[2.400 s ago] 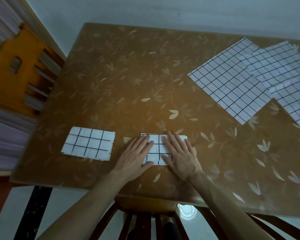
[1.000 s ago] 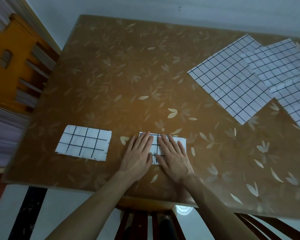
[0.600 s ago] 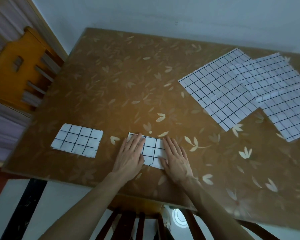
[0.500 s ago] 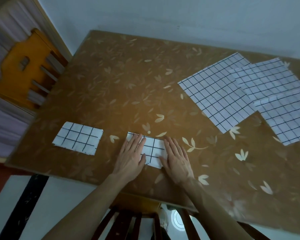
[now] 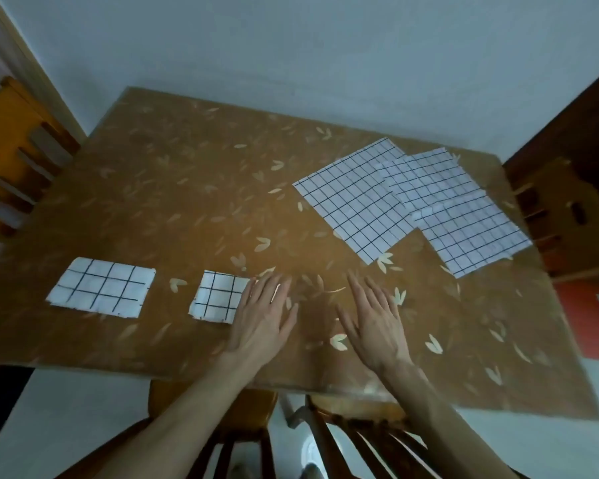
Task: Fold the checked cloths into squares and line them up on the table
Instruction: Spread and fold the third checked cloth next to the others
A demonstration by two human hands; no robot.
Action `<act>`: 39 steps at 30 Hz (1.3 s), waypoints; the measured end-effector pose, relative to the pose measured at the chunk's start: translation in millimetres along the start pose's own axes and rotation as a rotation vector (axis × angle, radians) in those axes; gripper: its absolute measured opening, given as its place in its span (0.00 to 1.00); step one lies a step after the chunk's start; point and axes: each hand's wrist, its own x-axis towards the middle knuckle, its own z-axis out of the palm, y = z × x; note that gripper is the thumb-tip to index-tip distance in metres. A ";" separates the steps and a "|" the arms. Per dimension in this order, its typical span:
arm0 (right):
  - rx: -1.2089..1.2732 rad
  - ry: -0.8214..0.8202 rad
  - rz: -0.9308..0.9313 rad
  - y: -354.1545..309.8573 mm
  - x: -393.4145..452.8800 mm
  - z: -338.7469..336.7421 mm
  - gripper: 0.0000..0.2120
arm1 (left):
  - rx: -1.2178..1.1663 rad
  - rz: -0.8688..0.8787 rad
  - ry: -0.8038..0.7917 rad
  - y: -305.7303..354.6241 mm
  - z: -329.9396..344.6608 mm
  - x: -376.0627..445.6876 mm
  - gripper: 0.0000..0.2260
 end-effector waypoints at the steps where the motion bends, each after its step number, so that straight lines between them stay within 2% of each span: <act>1: -0.003 0.019 0.001 6.9 -1.8 -6.8 0.31 | -0.009 0.003 -0.004 9.3 0.3 2.4 0.25; 7: 0.025 0.078 0.047 53.0 -3.2 -22.9 0.33 | -0.003 0.038 -0.042 56.8 20.4 20.7 0.27; 14: 0.061 0.066 -0.004 109.7 27.3 -8.2 0.32 | 0.028 -0.007 -0.010 103.3 52.1 63.7 0.25; 23: 0.168 -0.098 0.007 168.7 108.3 47.2 0.31 | 0.019 -0.169 0.008 131.8 105.9 122.1 0.24; 28: 0.210 -0.164 0.015 184.7 151.3 79.9 0.33 | 0.034 -0.194 -0.029 134.6 138.5 146.3 0.25; 33: 0.173 -0.230 -0.031 192.0 175.1 101.8 0.28 | 0.037 -0.179 -0.053 130.9 159.7 165.5 0.24; 39: 0.188 -0.026 -0.141 199.3 168.6 121.2 0.17 | 0.053 -0.176 -0.059 123.4 169.0 169.0 0.22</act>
